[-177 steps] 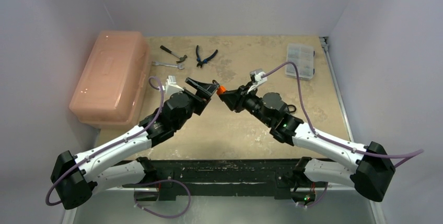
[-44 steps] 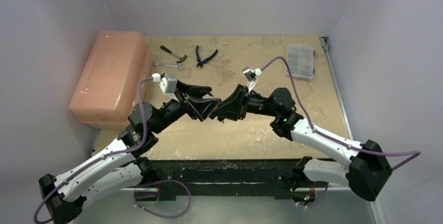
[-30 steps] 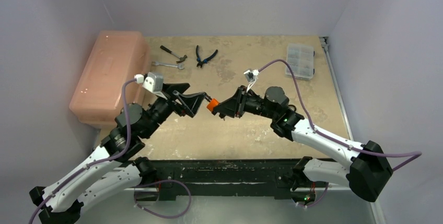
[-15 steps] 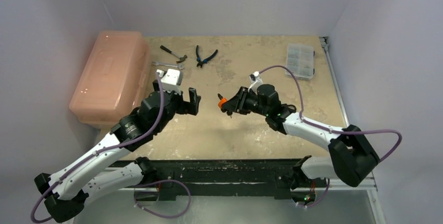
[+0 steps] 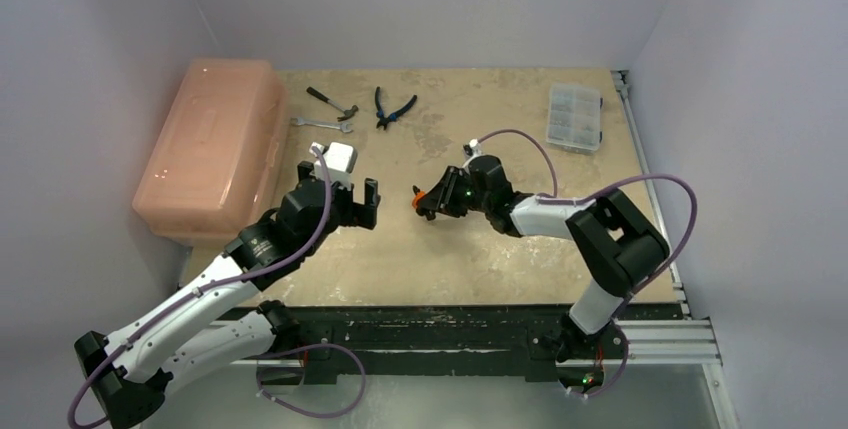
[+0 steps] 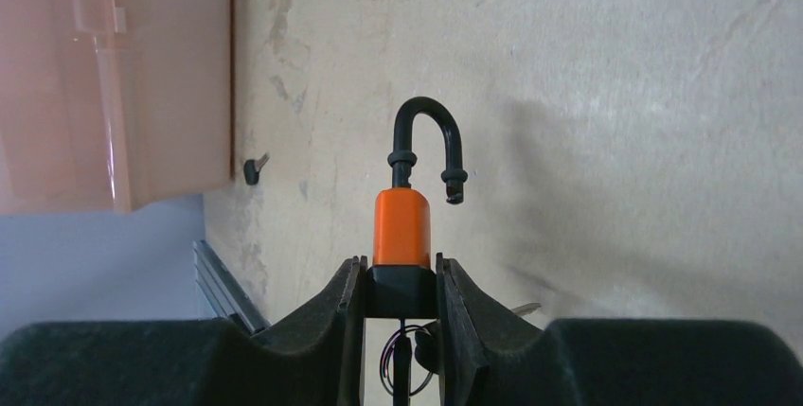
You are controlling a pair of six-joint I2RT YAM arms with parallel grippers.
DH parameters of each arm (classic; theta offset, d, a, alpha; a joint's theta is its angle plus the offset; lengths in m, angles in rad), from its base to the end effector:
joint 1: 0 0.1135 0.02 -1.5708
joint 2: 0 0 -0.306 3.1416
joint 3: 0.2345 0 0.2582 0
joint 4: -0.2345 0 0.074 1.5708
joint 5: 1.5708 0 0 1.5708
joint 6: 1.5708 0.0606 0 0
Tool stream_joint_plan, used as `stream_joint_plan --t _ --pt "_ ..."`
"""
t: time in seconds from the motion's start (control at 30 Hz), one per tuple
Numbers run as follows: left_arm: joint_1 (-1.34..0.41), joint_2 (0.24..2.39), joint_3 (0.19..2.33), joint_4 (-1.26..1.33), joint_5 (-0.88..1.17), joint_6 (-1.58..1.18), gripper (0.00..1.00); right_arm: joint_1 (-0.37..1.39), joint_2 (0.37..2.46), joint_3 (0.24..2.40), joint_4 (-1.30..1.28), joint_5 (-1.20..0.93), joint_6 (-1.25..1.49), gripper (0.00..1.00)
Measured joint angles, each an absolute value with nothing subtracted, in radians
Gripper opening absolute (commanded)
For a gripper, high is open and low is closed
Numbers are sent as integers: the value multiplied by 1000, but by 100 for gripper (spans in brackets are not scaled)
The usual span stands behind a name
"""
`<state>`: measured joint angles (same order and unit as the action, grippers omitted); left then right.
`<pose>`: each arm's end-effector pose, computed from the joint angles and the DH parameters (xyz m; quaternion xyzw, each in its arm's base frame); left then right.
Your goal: Unlock with the key
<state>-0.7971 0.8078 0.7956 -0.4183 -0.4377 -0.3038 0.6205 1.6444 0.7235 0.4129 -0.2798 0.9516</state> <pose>0.1424 -0.1090 0.3378 0.0870 0.8255 -0.1198 0.5447 0.2813 0.2216 0.1907 0.0710 0.8536 0.4400 0.2695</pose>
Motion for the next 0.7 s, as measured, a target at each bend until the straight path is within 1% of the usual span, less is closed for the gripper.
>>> stream_joint_plan --t 0.3,0.43,0.7 --pt "-772 813 793 -404 -415 -284 99 620 1852 865 506 -312 968 0" --pt "-763 817 792 -401 -400 -276 99 620 1942 878 588 -352 1008 0" --pt "-750 822 790 -396 -369 -269 99 628 2036 918 664 -398 1071 0"
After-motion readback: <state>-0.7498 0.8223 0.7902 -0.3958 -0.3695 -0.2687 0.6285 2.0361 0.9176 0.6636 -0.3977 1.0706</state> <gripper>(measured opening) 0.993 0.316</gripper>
